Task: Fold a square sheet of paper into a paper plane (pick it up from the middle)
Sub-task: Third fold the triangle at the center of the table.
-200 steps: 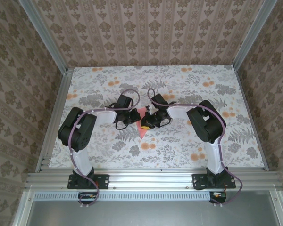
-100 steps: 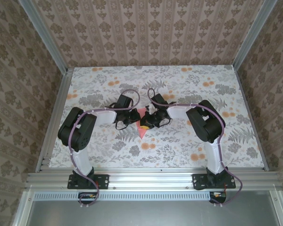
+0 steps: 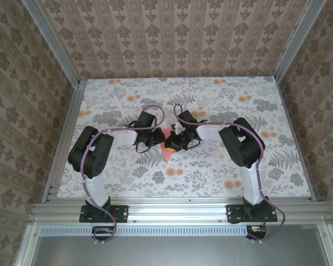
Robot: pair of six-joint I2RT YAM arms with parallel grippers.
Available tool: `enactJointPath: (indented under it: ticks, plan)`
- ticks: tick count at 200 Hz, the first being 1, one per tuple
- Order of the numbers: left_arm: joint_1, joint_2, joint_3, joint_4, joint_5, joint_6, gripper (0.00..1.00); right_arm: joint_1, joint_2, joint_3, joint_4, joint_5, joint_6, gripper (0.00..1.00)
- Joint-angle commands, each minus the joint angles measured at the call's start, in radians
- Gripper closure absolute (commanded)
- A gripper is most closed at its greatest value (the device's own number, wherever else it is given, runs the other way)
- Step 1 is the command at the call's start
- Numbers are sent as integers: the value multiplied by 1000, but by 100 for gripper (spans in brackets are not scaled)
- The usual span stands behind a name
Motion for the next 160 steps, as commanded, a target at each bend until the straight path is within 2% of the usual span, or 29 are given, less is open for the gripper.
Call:
enactJointPath:
  ticks: [1, 53, 126, 148, 160]
  plan:
    - [-13, 24, 13, -46, 2, 16, 88, -5, 37, -14, -1, 54, 15, 87]
    - [-13, 21, 18, -49, 0, 15, 88, -5, 41, -17, -9, 69, 19, 86]
    - [32, -162, 7, -70, -133, -65, 82, -5, 44, -32, -41, 88, 9, 69]
    - [48, -209, -39, -65, -155, -83, 82, -5, 42, -34, -41, 92, 9, 69]
    - [50, -224, -64, -65, -147, -82, 82, -5, 41, -35, -41, 95, 8, 72]
